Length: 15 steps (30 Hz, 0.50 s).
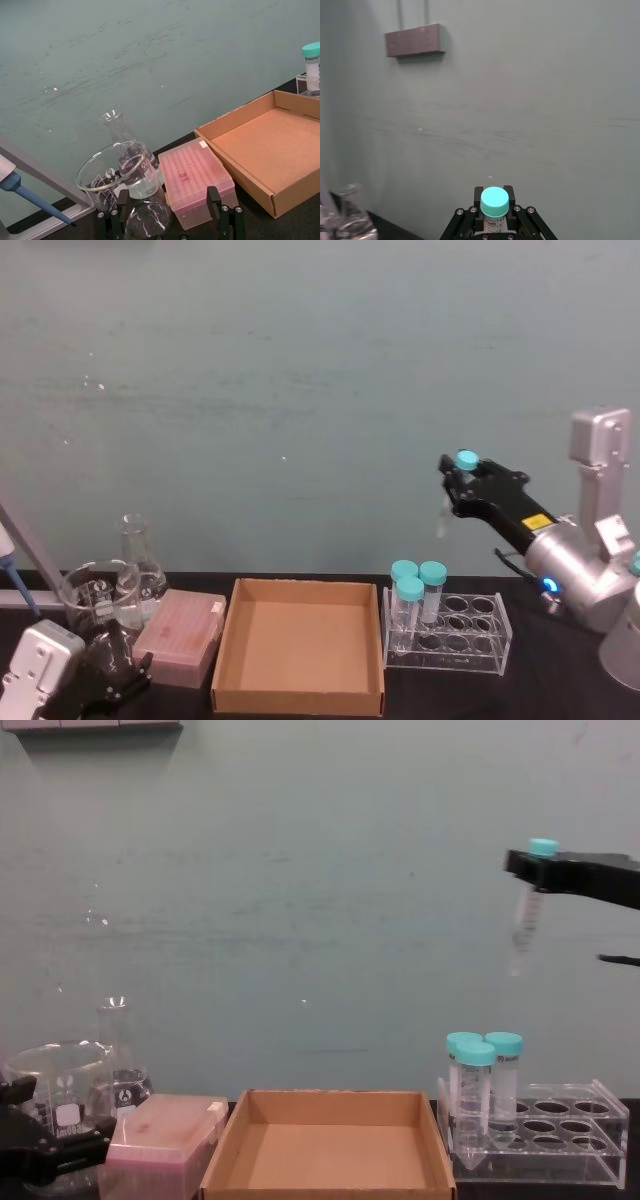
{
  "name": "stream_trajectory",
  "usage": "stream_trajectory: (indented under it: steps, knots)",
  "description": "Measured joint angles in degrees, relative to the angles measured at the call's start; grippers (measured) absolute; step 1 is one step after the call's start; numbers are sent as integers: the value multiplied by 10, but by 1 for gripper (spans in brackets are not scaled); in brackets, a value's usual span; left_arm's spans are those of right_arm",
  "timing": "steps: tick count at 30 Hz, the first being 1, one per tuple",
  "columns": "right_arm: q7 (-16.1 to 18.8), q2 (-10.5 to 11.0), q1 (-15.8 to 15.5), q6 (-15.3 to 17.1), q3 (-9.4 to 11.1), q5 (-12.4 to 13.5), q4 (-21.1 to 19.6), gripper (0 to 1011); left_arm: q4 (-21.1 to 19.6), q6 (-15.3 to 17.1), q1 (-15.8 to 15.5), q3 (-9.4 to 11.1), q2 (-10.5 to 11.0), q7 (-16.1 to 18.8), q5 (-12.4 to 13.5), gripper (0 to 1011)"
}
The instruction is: Use the right hand to move the test tube from the test tube rack into the box.
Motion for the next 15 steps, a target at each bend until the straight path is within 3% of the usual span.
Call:
stream_trajectory:
  steps: [6, 9, 15]
  knots:
    - [7, -14, 7, 12, -20, 2, -2, 246, 0, 0, 0, 0, 0, 0, 0, 1000]
    - [10, -25, 13, 20, -40, 0, 1, 246, 0, 0, 0, 0, 0, 0, 0, 1000]
    - [13, -42, 28, 36, -68, -4, 33, 246, 0, 0, 0, 0, 0, 0, 0, 1000]
